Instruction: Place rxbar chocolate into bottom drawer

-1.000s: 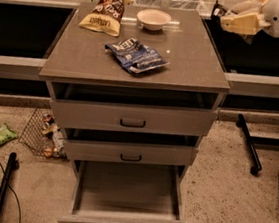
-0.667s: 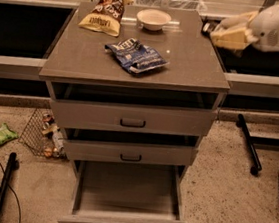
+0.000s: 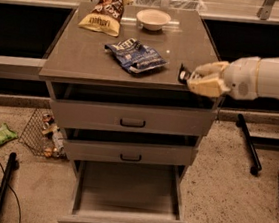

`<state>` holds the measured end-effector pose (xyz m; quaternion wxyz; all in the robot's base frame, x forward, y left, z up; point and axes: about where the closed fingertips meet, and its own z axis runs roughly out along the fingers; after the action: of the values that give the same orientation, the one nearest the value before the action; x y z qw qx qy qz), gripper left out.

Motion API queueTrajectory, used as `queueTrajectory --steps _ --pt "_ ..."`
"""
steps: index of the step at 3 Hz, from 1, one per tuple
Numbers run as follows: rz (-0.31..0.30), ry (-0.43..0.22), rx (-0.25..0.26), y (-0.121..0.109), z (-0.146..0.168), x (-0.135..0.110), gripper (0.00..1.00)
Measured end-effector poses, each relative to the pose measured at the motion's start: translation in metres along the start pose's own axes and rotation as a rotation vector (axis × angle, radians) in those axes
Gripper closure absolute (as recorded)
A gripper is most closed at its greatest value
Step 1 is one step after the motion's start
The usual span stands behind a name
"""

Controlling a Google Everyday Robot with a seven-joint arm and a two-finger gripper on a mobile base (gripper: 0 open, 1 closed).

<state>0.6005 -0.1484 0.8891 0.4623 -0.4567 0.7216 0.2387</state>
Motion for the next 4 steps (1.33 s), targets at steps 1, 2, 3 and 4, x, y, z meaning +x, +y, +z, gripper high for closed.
queueTrajectory --steps 1,2,3,4 --pt "0.063 0.056 -0.095 0.040 0.044 0.048 1.00" --pt "0.117 0.105 -0.174 0.073 0.078 0.087 1.00" --pt "0.117 0.105 -0.174 0.073 0.079 0.087 1.00" --pt "0.167 0.185 -0.170 0.089 0.106 0.121 1.00"
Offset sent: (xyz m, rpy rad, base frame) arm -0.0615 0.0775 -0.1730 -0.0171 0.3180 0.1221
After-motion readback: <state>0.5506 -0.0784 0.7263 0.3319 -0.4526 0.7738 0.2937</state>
